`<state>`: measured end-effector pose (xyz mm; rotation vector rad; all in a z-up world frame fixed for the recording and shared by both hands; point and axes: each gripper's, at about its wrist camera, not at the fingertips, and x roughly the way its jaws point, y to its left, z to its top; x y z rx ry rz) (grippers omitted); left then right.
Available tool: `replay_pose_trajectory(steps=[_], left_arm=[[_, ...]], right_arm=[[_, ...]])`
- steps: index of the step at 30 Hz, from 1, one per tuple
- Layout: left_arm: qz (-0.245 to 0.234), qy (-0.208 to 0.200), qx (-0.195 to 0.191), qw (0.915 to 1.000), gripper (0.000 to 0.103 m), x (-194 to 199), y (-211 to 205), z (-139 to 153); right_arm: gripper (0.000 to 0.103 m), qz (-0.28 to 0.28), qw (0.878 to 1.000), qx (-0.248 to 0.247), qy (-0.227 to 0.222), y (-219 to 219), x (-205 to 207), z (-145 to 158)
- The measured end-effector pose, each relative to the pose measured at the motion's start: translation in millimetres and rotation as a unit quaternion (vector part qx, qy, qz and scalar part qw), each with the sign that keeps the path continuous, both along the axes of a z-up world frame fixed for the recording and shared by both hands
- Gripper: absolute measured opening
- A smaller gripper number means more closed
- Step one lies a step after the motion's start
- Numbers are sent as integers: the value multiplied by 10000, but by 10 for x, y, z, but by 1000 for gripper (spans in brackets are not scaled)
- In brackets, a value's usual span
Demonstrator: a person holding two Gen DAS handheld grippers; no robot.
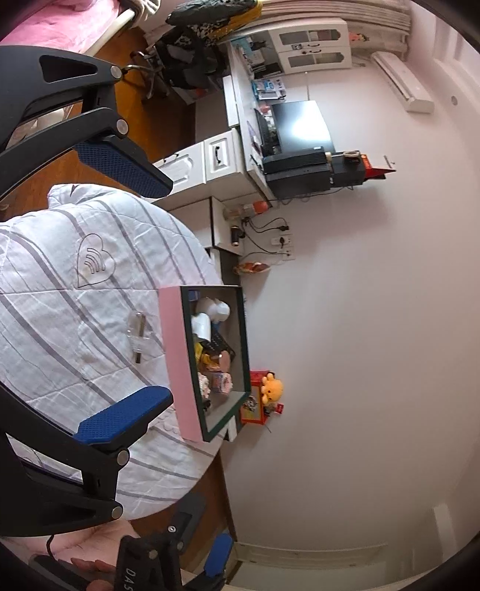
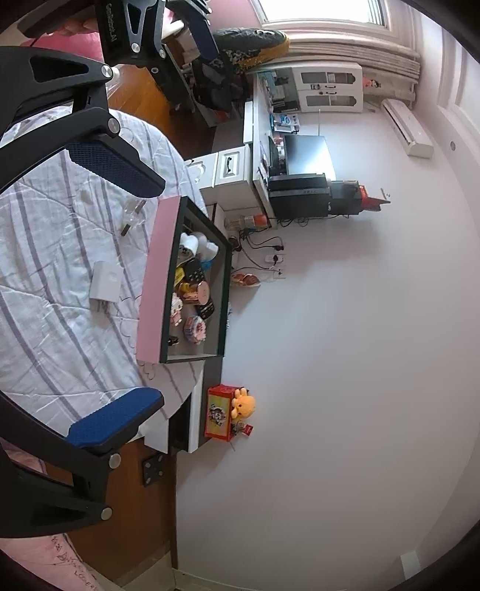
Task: Organize rigid objects
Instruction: 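Withdraw both grippers from the box and move back over the bed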
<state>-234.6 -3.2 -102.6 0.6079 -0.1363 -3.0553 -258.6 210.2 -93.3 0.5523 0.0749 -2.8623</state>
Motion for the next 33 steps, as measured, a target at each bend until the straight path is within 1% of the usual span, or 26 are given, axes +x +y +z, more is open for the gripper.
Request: replay_pose_trajectory(steps=[7,10,18,24,28,33], left_arm=[[15,-278,-59,9996,103,-125,-10,-191],[41,-471,-81,9988,103,-224,-10,-297],[41,-798,-4,9968,103,-462,-60,-495],[5,-1096,-69,9939,103,-671,-45,-682],[25,-1209,-98,9926,103,-768,-67,-741],[50,-1262,-76,9920,103,-852,-94,-782]], right_arm=[[103,-26,9997,14,-247,-7,-93,-179],[103,-28,9991,-14,-420,0,-185,-271],[103,-49,9961,21,-884,-57,-472,-573],[103,-68,9917,28,-1285,-98,-711,-805],[103,-56,9887,65,-1495,-149,-844,-921],[103,-43,9873,69,-1588,-181,-948,-986]])
